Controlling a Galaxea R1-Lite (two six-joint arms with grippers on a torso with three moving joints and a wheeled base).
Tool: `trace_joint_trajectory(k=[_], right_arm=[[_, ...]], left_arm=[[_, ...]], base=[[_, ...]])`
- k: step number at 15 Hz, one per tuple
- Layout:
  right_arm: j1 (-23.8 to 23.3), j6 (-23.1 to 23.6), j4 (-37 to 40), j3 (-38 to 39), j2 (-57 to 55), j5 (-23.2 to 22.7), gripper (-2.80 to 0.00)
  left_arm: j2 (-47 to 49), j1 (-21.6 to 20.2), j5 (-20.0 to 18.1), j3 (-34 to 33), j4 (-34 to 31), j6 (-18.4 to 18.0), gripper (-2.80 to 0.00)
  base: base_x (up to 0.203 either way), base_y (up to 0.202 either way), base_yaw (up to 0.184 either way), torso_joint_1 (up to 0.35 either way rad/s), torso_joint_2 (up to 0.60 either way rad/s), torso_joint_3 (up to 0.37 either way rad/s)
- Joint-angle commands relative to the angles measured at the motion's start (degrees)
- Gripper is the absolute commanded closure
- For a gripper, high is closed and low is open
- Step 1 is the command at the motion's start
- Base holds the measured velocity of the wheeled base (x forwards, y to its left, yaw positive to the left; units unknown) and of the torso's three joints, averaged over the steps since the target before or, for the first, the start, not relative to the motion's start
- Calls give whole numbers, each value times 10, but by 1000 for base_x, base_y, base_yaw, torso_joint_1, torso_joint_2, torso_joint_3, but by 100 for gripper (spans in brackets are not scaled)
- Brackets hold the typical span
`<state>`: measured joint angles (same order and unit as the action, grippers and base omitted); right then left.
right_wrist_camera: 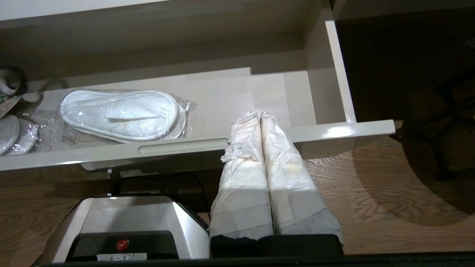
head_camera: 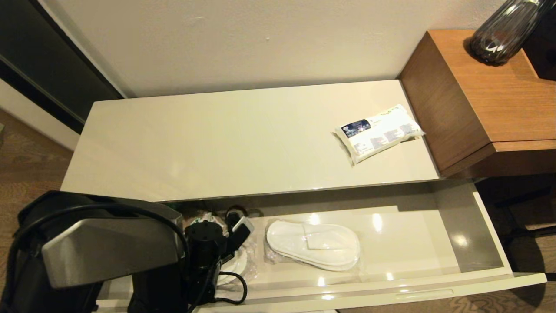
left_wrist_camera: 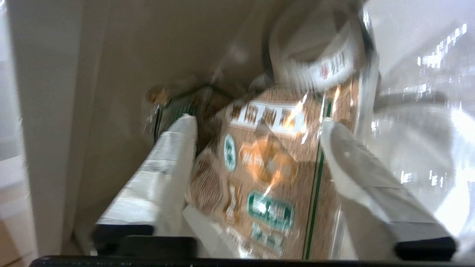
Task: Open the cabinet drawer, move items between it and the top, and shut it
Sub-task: Put the adhesive tape in the drawer
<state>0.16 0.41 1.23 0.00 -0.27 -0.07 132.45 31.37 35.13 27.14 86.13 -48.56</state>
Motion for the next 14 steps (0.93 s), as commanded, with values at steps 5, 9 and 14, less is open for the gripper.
trace_joint_trajectory(k=[5,9,14], right_arm=[[0,0,0,1,0,0,0],[0,0,0,1,0,0,0],[0,0,0,1,0,0,0]], left_arm=[[-9,1,3,-14,9,-3,-280],[-61,1,2,-16,8,-3,-280],[-239,-5,1,-43,-69,-1,-280]], base=[[0,0,0,0,0,0],[0,0,0,0,0,0],[0,0,0,0,0,0]])
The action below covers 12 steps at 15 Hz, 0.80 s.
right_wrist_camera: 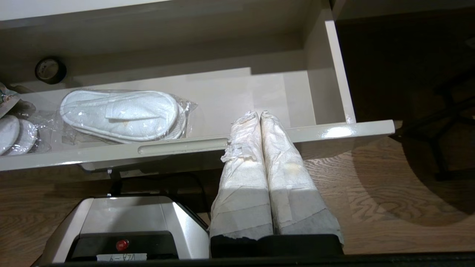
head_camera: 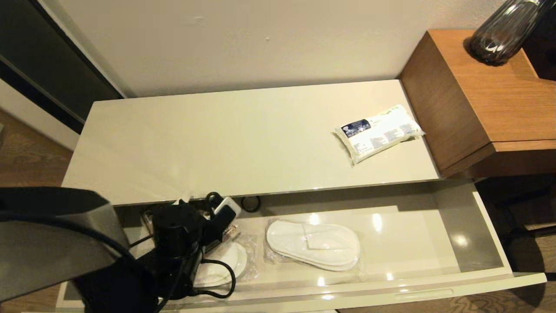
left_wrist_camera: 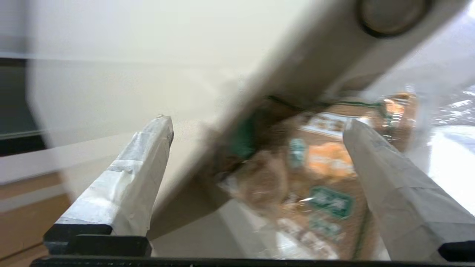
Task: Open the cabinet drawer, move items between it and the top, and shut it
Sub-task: Put the adhesive tape in the drawer, then pick up the tissue on the table
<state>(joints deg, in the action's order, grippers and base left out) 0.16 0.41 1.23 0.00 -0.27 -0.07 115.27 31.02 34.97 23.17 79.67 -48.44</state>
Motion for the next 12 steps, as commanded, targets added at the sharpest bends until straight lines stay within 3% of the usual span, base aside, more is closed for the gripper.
trace_joint_trajectory(k=[1,4,7,8,10,12], right_arm=[[0,0,0,1,0,0,0],[0,0,0,1,0,0,0],[0,0,0,1,0,0,0],[0,0,0,1,0,0,0],[0,0,0,1,0,0,0],[0,0,0,1,0,0,0]], left_arm=[[-109,-3,2,-4,-38,-1,-280],[-244,-8,12,3,-169,13,-280],[-422,-22,19,27,-376,41,-280],[-486,-30,20,48,-487,60,-280],[-593,-41,21,119,-775,113,-280],[-678,-49,21,206,-1024,209,-280]], base=[[0,0,0,0,0,0],[0,0,0,0,0,0],[0,0,0,0,0,0],[0,0,0,0,0,0],[0,0,0,0,0,0],[0,0,0,0,0,0]])
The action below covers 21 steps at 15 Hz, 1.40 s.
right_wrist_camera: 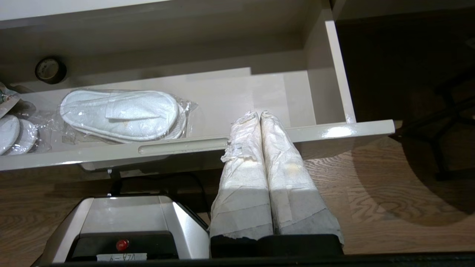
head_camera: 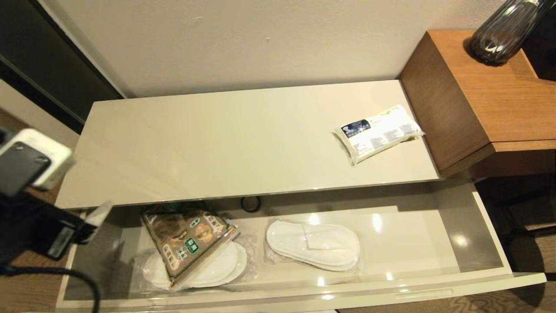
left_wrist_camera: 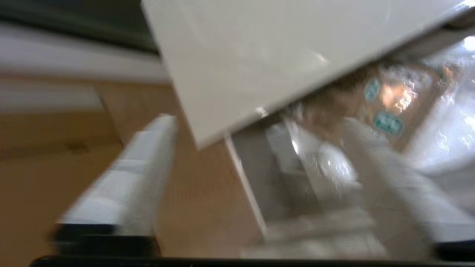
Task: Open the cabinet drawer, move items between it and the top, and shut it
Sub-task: Pick up the tissue on the table
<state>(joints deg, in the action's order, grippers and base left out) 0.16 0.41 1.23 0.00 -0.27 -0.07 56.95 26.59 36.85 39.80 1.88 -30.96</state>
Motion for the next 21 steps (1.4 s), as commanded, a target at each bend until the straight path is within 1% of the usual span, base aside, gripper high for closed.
trace_joint_trajectory(k=[1,2,3,4,5,8,9,10,12,13,14,15,16,17,18,19,20,21], right_arm=[[0,0,0,1,0,0,0],[0,0,0,1,0,0,0],[0,0,0,1,0,0,0],[0,0,0,1,0,0,0],[0,0,0,1,0,0,0],[0,0,0,1,0,0,0],[0,0,0,1,-1,0,0],[0,0,0,1,0,0,0],[0,0,0,1,0,0,0],[0,0,0,1,0,0,0],[0,0,0,1,0,0,0],[0,0,0,1,0,0,0],[0,0,0,1,0,0,0],[0,0,0,1,0,0,0],[0,0,0,1,0,0,0],[0,0,0,1,0,0,0],[0,0,0,1,0,0,0],[0,0,0,1,0,0,0]], left_arm=[[-132,-12,2,74,-333,88,0],[-162,-32,2,103,-401,143,0],[-184,-62,0,125,-442,177,0],[-208,-89,-5,150,-484,199,0],[-235,-111,-11,169,-521,210,0],[-320,-161,-24,206,-613,219,0],[-347,-174,-28,227,-657,225,0],[-361,-185,-34,259,-703,240,0],[-370,-197,-62,342,-795,283,0],[-370,-200,-81,384,-843,308,0],[-371,-202,-112,421,-873,342,0],[-378,-203,-154,437,-887,381,0],[-398,-204,-169,429,-892,396,0],[-406,-204,-182,412,-894,436,0],[-407,-204,-189,399,-895,497,0],[-408,-204,-193,378,-895,548,0],[-408,-204,-197,369,-895,582,0],[-407,-205,-202,373,-895,594,0]], base=[[0,0,0,0,0,0],[0,0,0,0,0,0],[0,0,0,0,0,0],[0,0,0,0,0,0],[0,0,0,0,0,0],[0,0,0,0,0,0],[0,0,0,0,0,0],[0,0,0,0,0,0],[0,0,0,0,0,0],[0,0,0,0,0,0],[0,0,0,0,0,0],[0,0,0,0,0,0],[0,0,0,0,0,0],[0,0,0,0,0,0],[0,0,0,0,0,0],[0,0,0,0,0,0],[0,0,0,0,0,0],[0,0,0,0,0,0]])
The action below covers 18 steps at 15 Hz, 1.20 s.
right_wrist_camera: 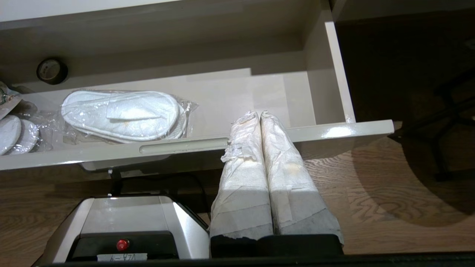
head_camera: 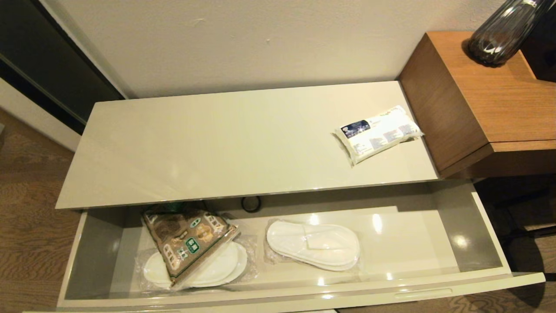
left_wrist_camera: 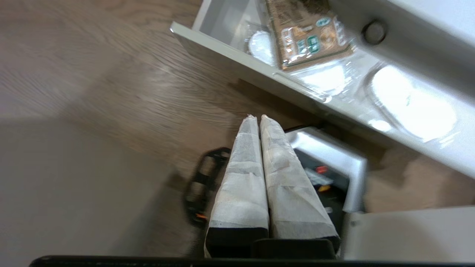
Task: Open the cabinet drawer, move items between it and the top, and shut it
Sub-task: Pick up the tissue on the table
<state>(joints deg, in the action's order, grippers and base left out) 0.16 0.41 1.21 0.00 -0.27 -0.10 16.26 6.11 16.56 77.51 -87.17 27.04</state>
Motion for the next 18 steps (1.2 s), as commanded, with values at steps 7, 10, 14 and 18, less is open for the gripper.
trace_joint_trajectory(k=[7,10,14,18], right_arm=[[0,0,0,1,0,0,0],[0,0,0,1,0,0,0],[0,0,0,1,0,0,0],[0,0,0,1,0,0,0]], left_arm=[[-149,-55,-45,-83,-5,-96,0],[-162,-60,-52,-111,-5,-108,0],[-162,-60,-77,-252,187,-107,0],[-162,-60,-78,-414,419,-119,0]], base=[[0,0,0,0,0,0],[0,0,0,0,0,0],[0,0,0,0,0,0],[0,0,0,0,0,0]])
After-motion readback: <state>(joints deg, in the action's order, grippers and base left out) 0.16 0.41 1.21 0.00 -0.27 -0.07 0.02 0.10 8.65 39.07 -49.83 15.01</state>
